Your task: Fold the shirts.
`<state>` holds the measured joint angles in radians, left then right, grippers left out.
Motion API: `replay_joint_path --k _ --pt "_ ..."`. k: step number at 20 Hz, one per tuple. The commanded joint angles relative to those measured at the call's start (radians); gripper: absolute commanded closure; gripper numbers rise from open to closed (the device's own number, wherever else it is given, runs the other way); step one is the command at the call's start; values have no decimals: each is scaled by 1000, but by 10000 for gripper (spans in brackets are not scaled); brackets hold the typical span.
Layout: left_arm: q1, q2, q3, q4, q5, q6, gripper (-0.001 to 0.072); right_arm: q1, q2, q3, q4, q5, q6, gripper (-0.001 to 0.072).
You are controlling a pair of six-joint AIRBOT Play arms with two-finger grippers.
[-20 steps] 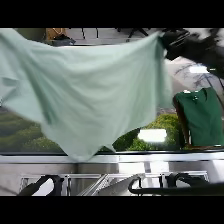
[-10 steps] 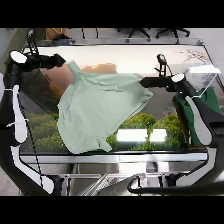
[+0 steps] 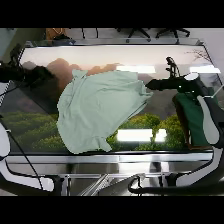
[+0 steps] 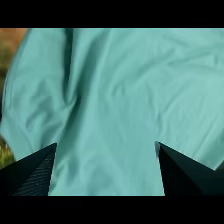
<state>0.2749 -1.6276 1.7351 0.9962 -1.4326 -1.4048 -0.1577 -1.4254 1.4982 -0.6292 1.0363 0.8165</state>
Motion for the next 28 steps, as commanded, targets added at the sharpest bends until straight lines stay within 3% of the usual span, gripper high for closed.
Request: replay_joint_path --k 1,4,9,13,17,18,20,21,24,28 --pt "56 209 -344 67 -96 -22 0 -108 38 1 1 187 53 225" --pt "69 391 -725 66 -33 -29 0 -169 39 -14 0 275 72 225" --pt "-3 612 -1258 44 164 -49 0 -180 39 -39 -6 281 71 225" --pt "-58 729 -1439 -10 320 -68 0 -179 39 -39 -6 282 71 225" --pt "-62 778 -1484 -92 496 -81 1 -178 39 -39 -6 282 70 225" --pt "-62 779 -1478 -125 555 -76 94 -177 39 -39 -6 282 70 225" --pt "-62 778 -1439 -132 655 -55 507 -177 39 -39 -6 283 71 225" --pt "-62 777 -1407 -131 689 -40 676 -177 39 -39 -6 289 71 225" --pt "-57 777 -1275 -106 730 2 696 -177 39 -39 -45 335 76 225" --pt "-8 697 -1130 -53 652 20 696 -172 39 -109 -105 347 92 226"
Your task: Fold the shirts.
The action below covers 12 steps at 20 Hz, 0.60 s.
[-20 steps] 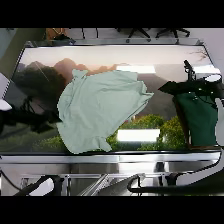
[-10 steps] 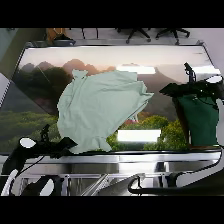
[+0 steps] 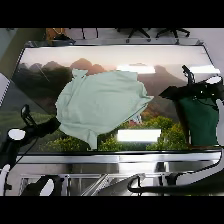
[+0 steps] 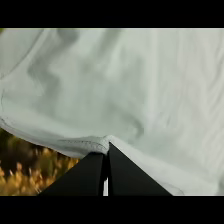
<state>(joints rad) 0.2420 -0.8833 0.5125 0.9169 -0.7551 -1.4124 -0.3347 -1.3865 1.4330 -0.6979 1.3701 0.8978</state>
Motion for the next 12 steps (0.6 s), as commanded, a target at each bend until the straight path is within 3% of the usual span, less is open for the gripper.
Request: replay_joint_path --k 1,9,11,12 --pt "29 -83 118 26 -55 46 696 18 0 -87 -37 -5 6 226" --pt "29 -245 241 26 -140 66 696 234 -16 -241 -36 -270 -19 234" --pt "29 -237 242 25 -136 76 696 277 -29 -241 -36 -325 -19 402" --pt "29 -237 242 26 -136 82 696 291 -34 -241 -36 -335 -19 406"
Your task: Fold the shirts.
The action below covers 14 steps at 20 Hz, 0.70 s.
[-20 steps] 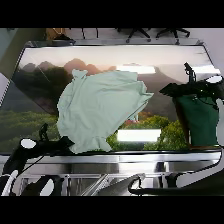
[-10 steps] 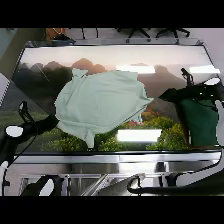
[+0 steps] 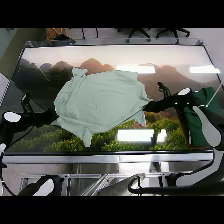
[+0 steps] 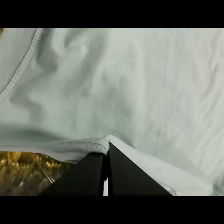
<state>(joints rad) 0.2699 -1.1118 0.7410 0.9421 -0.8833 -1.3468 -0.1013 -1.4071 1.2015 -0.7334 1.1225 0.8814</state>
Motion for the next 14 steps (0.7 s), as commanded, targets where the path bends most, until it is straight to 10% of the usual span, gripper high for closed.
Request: replay_joint_path --k 1,2,5,14 --pt "1 -8 14 1 -10 21 696 67 -14 -10 3 -88 -3 444" --pt "1 -8 14 0 -13 24 696 69 -13 -9 13 -87 -3 628" --pt "1 -8 46 0 -53 33 696 63 11 -9 41 -86 -1 692" --pt "27 210 423 -3 -313 29 697 -75 520 54 88 -44 0 695"
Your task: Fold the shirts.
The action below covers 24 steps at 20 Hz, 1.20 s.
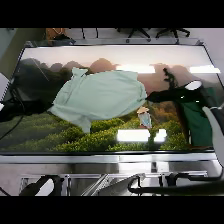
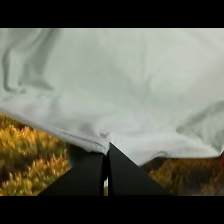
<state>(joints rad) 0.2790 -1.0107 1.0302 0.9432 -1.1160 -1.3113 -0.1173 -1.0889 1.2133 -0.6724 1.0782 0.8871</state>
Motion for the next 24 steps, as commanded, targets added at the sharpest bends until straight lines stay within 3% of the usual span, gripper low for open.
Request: replay_joint_path --k 1,7,13,17,21,24 --pt "36 164 204 -4 -89 -6 696 -86 284 91 27 -6 -17 695" --pt "188 369 733 1 -13 6 697 -164 543 469 26 -116 -119 696" --pt "222 192 1173 -4 -54 18 698 -164 467 690 13 -216 -182 695" --pt "77 53 1011 -47 -126 14 698 -163 279 689 65 -101 -172 695" --pt "-90 -154 738 -44 -106 82 696 -138 -33 687 132 88 -132 695" --pt "-119 -366 615 31 -51 84 696 -108 -288 686 130 126 -93 695"
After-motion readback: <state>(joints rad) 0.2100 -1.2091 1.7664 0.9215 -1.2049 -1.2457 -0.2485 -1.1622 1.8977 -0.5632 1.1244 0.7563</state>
